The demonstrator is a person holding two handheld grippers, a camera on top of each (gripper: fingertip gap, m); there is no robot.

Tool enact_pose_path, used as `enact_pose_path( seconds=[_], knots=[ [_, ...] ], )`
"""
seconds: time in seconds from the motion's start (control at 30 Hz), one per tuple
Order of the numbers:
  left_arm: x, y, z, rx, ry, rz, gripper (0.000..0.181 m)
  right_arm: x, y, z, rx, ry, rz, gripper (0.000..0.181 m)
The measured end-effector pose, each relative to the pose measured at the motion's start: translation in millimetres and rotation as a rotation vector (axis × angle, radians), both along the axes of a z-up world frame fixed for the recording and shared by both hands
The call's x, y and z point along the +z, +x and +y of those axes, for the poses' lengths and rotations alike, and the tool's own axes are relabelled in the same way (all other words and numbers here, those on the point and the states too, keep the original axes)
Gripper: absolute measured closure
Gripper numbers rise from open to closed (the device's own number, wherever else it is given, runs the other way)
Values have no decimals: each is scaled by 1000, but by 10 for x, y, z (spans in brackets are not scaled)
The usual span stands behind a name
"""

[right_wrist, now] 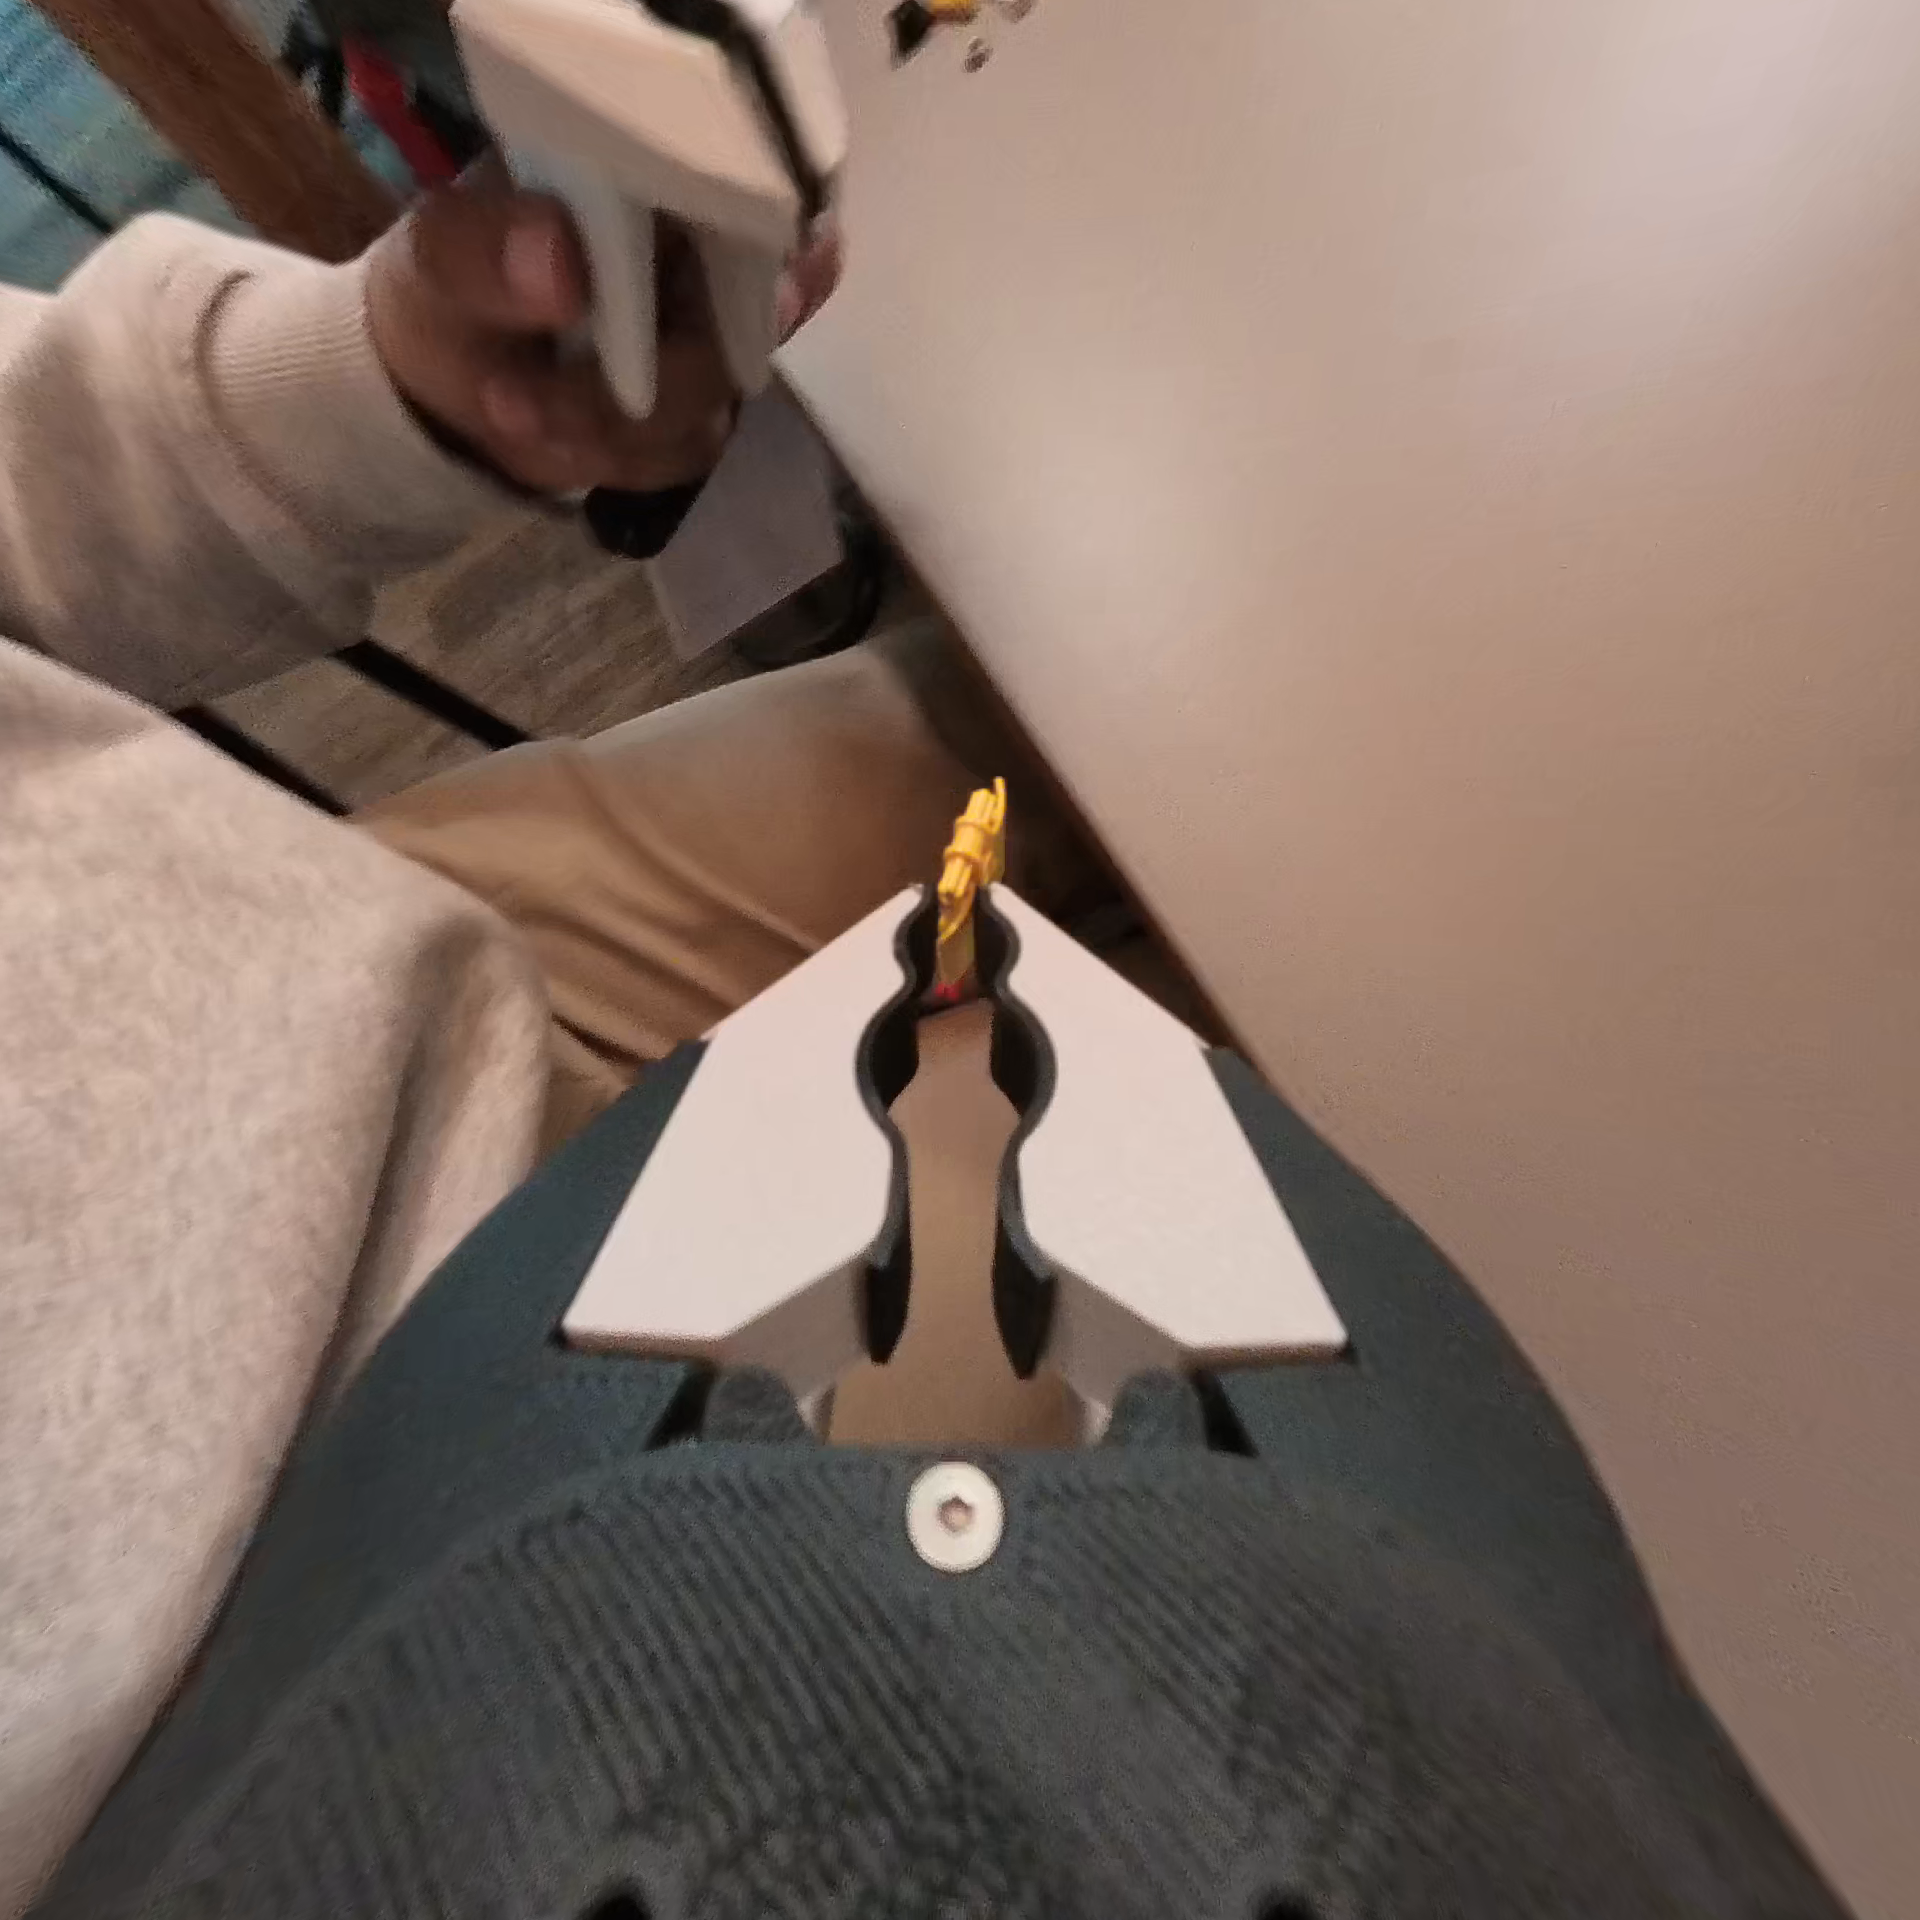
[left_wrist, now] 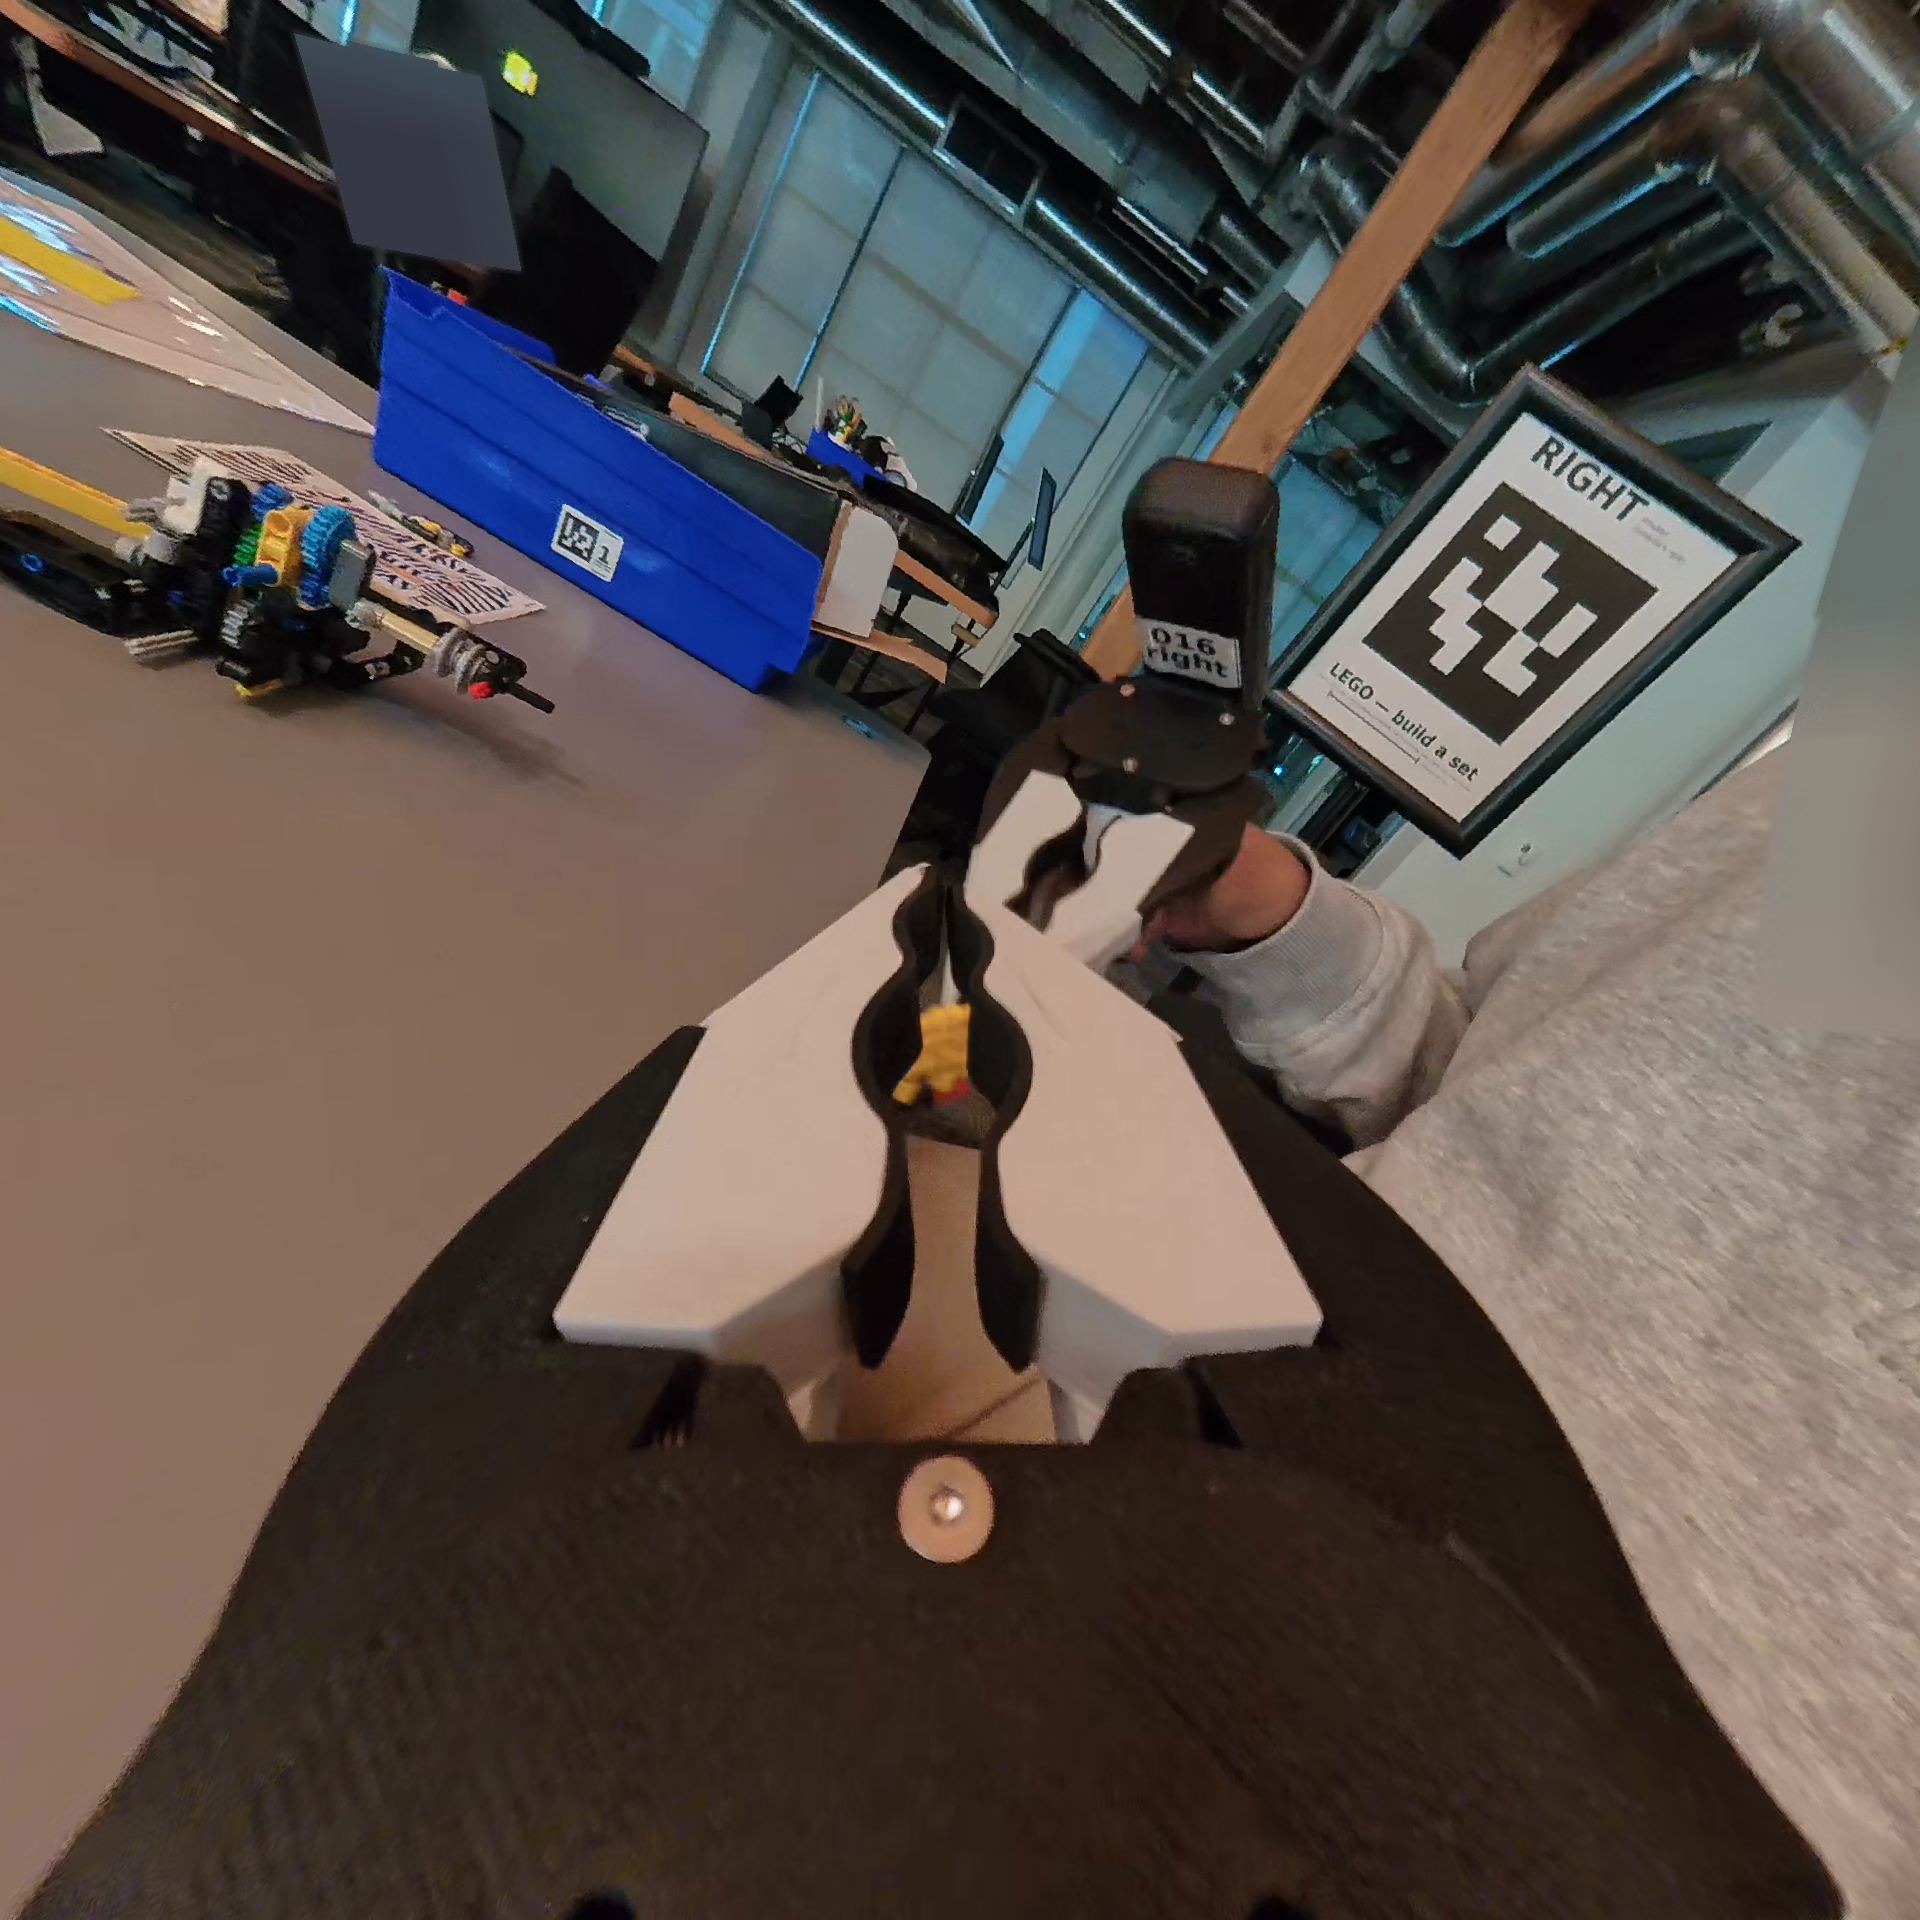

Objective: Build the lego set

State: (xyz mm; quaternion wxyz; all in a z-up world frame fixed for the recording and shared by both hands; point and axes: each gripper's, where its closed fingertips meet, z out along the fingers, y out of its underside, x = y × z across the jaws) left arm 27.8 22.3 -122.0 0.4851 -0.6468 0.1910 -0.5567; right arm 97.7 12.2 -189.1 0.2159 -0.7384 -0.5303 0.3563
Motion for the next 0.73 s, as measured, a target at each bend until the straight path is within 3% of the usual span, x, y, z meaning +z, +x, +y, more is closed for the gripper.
enact_pose_path(
  seconds=[0.17, 0.33, 0.47, 0.57, 0.63, 0.67, 0.73],
  knots=[
    [-13, -30, 27, 12, -6, -4, 181, 0, -5, 582, -149, 112, 32, 176],
    [-35, -32, 33, 4, -17, -7, 181, -225, -3, 1011, -298, -54, 72, 173],
    [-41, -42, 34, 1, -16, -4, 181, -300, 96, 1174, -363, -68, 78, 149],
    [-47, -64, 48, 4, -23, -12, 181, 5, 41, 921, -250, -50, 216, 143],
    [-43, -75, 52, 7, -23, -18, 181, 257, -14, 517, -83, 17, 322, 159],
    [-46, -74, 54, 7, -24, -18, 181, 287, -40, 259, 11, 50, 337, 162],
    [-64, -56, 55, 1, -30, -17, 181, 75, -96, -243, 160, 65, 256, 158]
  ],
)
